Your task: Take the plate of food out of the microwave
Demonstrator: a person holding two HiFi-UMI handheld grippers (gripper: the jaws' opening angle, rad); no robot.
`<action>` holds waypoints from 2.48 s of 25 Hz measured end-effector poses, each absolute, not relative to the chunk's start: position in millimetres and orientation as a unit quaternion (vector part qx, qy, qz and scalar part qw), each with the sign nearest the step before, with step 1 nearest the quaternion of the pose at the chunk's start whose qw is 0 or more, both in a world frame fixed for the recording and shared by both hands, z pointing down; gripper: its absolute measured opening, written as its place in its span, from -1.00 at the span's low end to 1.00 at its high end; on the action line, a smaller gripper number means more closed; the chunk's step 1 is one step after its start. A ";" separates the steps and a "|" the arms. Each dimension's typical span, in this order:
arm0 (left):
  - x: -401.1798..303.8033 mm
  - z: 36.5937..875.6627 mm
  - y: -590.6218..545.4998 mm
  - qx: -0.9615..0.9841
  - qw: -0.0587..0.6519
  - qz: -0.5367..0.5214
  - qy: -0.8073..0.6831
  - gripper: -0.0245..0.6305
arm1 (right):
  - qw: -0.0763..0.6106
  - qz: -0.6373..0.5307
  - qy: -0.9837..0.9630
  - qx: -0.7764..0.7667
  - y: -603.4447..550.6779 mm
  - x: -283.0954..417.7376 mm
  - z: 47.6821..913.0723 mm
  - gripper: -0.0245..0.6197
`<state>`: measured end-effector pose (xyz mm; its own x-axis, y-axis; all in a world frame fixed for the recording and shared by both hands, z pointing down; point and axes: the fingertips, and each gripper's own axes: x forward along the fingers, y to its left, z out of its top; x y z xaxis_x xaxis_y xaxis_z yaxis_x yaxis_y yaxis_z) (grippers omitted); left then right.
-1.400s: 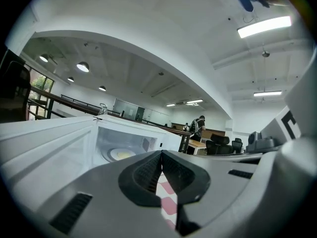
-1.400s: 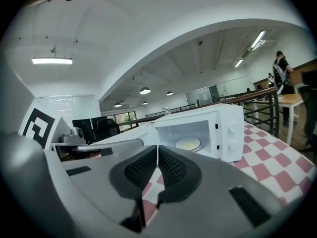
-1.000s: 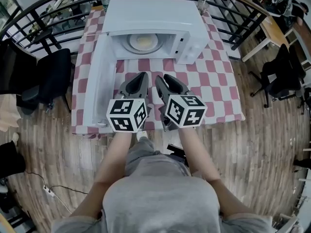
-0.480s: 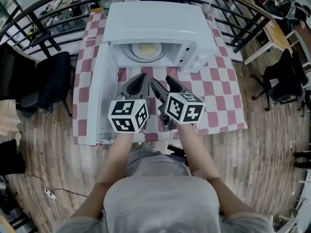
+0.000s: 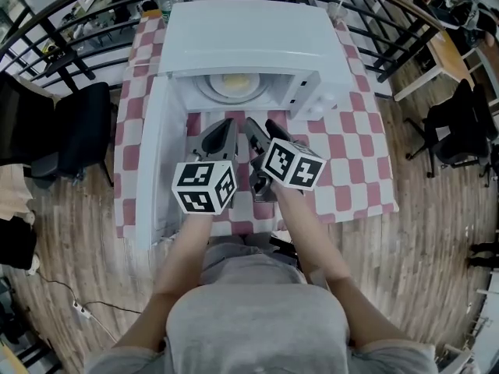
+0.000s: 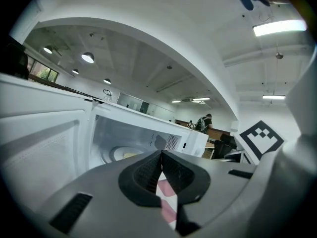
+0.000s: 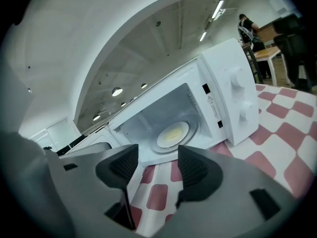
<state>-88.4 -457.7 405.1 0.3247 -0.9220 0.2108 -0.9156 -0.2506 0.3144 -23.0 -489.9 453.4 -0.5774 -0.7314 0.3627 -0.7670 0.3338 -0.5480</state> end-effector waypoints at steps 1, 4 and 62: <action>-88.9 406.0 -459.7 0.789 0.193 -0.008 -0.583 -0.92 | 0.020 0.359 -0.813 0.459 -493.7 -23.5 456.3 -0.09; -92.7 409.5 -464.0 0.785 0.193 -0.003 -0.589 -0.92 | 0.006 0.384 -0.803 0.456 -502.9 -29.2 467.0 -0.09; -140.4 432.3 -476.8 0.767 0.178 0.059 -0.614 -0.92 | -0.154 0.686 -0.496 0.509 -599.1 -68.3 598.7 -0.04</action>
<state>-140.4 -476.8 432.3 0.2400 -0.9206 0.3079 -0.9622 -0.1837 0.2009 -68.3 -599.1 598.7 -0.4339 -0.7164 0.5464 -0.2938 -0.4608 -0.8374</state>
